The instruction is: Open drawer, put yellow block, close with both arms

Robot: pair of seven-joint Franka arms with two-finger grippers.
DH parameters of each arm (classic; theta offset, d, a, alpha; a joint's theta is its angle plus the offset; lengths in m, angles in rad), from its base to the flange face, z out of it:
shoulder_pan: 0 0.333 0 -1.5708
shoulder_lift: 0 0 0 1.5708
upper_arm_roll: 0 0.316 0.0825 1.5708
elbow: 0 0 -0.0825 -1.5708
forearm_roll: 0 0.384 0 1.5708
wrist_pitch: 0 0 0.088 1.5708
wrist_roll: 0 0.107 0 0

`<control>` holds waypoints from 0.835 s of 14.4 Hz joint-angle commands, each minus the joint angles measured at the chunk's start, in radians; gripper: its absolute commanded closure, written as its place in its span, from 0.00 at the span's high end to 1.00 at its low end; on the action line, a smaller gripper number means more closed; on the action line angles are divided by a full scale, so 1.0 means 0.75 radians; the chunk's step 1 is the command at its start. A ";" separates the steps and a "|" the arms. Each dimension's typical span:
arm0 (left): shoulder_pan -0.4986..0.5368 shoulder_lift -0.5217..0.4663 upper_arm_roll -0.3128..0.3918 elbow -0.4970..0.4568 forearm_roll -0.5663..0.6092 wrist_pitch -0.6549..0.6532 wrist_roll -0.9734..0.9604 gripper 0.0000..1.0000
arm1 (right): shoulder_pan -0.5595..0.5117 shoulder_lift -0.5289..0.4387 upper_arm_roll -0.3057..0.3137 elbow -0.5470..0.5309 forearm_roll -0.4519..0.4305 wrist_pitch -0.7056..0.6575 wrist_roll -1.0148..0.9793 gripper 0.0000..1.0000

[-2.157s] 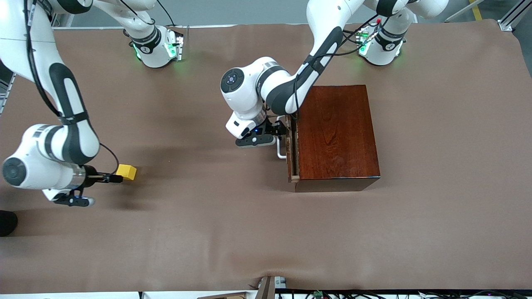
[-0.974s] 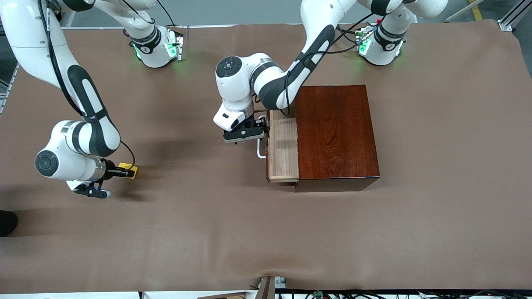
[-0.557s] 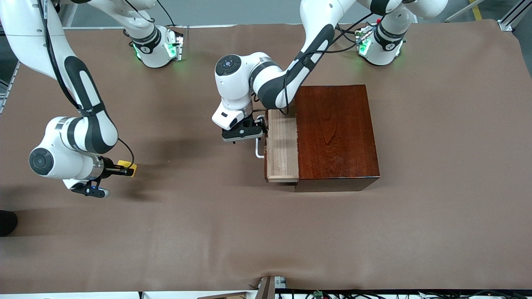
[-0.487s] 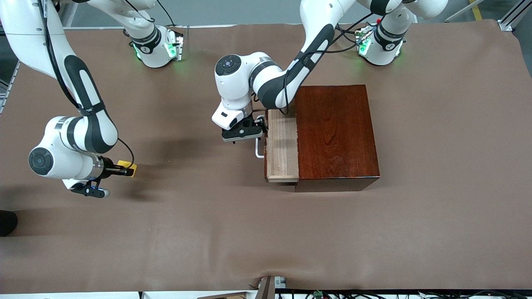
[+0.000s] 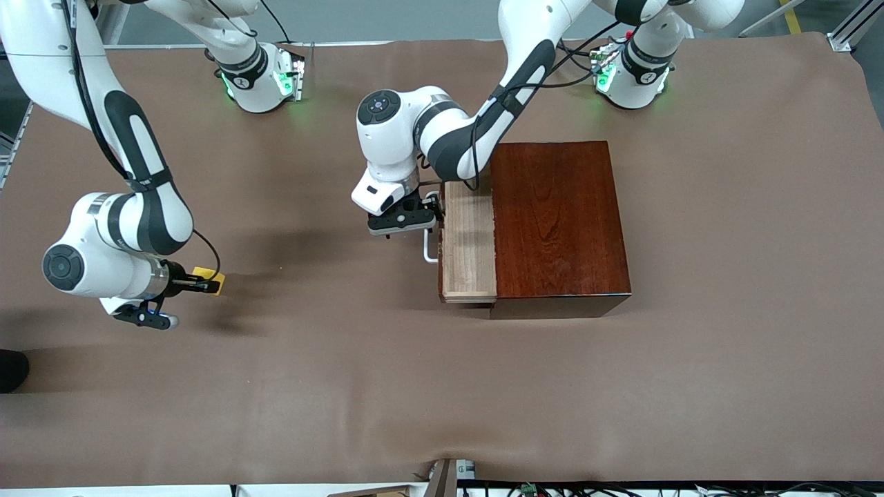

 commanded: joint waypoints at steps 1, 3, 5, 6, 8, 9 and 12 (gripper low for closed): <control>-0.038 0.019 -0.002 0.069 -0.026 0.003 -0.042 1.00 | -0.008 -0.027 0.003 0.023 0.016 -0.023 0.009 0.00; -0.038 -0.001 0.000 0.069 -0.022 -0.052 -0.040 1.00 | -0.010 -0.059 0.001 0.028 0.016 -0.023 0.005 0.00; -0.040 -0.010 -0.002 0.067 -0.022 -0.085 -0.036 1.00 | -0.014 -0.086 -0.003 0.066 0.014 -0.086 0.003 0.00; -0.044 -0.010 -0.002 0.067 -0.020 -0.085 -0.038 1.00 | -0.018 -0.084 -0.003 0.119 0.014 -0.166 0.005 0.00; -0.052 -0.005 0.000 0.067 -0.020 -0.083 -0.040 1.00 | -0.024 -0.080 -0.003 0.209 0.012 -0.285 0.009 0.00; -0.054 -0.001 -0.002 0.069 -0.020 -0.081 -0.044 1.00 | -0.024 -0.082 -0.003 0.238 0.012 -0.303 0.011 0.00; -0.064 -0.003 -0.002 0.067 -0.022 -0.079 -0.050 1.00 | -0.049 -0.084 -0.003 0.316 0.012 -0.346 -0.005 0.00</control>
